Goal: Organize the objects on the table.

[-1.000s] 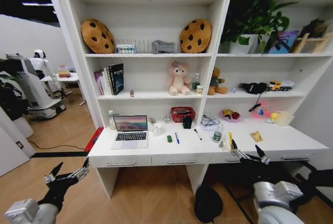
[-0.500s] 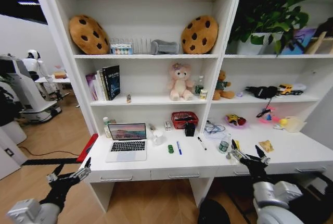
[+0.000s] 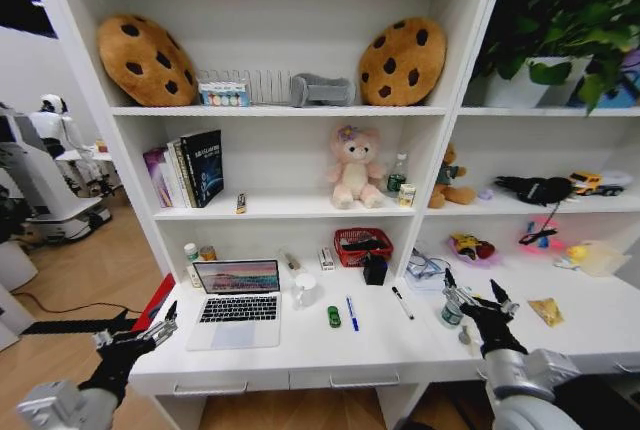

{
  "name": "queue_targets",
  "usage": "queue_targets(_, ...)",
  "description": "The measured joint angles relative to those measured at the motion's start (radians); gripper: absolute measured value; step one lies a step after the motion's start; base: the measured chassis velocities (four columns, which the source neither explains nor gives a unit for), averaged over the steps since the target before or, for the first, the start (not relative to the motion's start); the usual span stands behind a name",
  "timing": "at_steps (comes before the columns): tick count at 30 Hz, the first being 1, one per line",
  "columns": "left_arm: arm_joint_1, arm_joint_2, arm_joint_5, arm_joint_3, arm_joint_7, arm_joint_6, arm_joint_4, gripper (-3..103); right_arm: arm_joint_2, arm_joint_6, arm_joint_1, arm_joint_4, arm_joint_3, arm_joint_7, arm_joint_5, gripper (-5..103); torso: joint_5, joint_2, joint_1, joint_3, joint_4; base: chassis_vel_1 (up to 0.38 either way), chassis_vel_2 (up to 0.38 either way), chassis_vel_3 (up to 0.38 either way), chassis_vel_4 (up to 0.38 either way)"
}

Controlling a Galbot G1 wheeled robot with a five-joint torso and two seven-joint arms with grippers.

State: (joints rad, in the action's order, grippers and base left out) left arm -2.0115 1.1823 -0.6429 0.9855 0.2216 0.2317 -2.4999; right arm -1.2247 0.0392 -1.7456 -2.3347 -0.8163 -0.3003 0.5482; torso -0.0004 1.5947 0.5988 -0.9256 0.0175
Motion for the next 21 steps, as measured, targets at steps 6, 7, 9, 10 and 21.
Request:
queue_targets(6, 0.000, -0.006, 0.000, 0.000, -0.006, -0.003, 0.000, 100, -0.002, -0.023, 0.001, 0.004, 0.006, -0.003, -0.002, 100, 0.0003, 0.000, 0.000, 0.000, 0.0000, -0.154, 0.153, 0.153, -0.156)
queue_targets(7, 0.000, -0.007, -0.001, 0.000, -0.006, -0.003, 0.000, 100, -0.002, -0.023, 0.001, 0.004, 0.006, -0.003, -0.002, 100, 0.0002, 0.000, 0.000, 0.000, 0.0001, -0.080, 0.099, 0.088, -0.115)
queue_targets(9, 0.000, -0.009, -0.001, 0.001, -0.010, -0.004, 0.000, 100, -0.004, -0.028, 0.000, 0.005, 0.007, -0.004, -0.004, 100, -0.0003, 0.000, 0.001, 0.000, -0.0001, -0.068, 0.075, 0.080, -0.077)
queue_targets(10, 0.001, -0.013, -0.002, 0.002, -0.015, -0.005, 0.000, 100, -0.005, -0.031, -0.001, 0.005, 0.008, -0.004, -0.007, 100, 0.0009, -0.001, 0.001, 0.000, -0.0005, 0.000, 0.000, 0.000, 0.000)
queue_targets(21, -0.009, -0.118, 0.009, 0.035, -0.147, -0.042, 0.000, 100, 0.012, -0.017, -0.012, -0.020, 0.110, 0.003, -0.069, 100, 0.0007, 0.000, -0.001, 0.000, -0.0009, 0.009, -0.016, -0.010, 0.012)
